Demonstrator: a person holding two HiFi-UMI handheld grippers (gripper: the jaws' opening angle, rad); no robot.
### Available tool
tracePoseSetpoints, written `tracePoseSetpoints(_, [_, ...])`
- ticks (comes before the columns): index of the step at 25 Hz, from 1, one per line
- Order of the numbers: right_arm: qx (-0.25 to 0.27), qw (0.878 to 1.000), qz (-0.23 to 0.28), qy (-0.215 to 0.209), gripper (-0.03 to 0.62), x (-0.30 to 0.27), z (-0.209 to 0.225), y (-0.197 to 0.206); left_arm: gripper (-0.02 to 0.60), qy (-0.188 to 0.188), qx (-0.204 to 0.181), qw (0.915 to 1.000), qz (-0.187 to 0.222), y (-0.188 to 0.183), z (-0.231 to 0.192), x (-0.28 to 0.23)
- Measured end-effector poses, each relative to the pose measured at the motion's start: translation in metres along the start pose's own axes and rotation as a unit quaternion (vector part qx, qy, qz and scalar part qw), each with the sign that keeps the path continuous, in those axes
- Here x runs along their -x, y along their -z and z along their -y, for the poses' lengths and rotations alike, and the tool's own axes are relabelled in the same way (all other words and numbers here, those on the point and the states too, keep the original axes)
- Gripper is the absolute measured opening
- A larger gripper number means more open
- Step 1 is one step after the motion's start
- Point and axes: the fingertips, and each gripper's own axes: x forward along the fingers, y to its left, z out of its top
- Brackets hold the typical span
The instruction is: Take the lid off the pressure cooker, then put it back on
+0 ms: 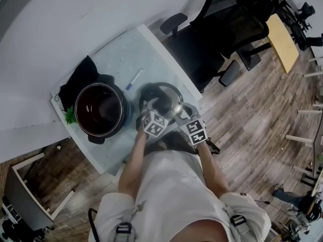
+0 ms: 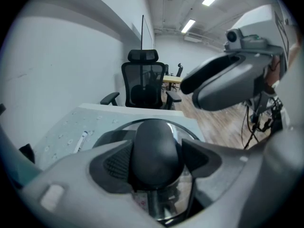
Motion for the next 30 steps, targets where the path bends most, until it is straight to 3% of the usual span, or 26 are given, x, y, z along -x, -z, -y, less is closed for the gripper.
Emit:
tracePoseSetpoints(20, [-0.007, 1.0, 0.001, -0.004, 0.178, -0.001, 0.007, -0.003, 0.276, 0.005, 0.015, 0.9993, -0.035, 0.004, -0.004, -0.012])
tracePoseSetpoints(30, [0.0, 1.0, 0.005, -0.001, 0.178, 0.006, 0.018, -0.008, 0.276, 0.007, 0.012, 0.9997, -0.019, -0.016, -0.005, -0.001])
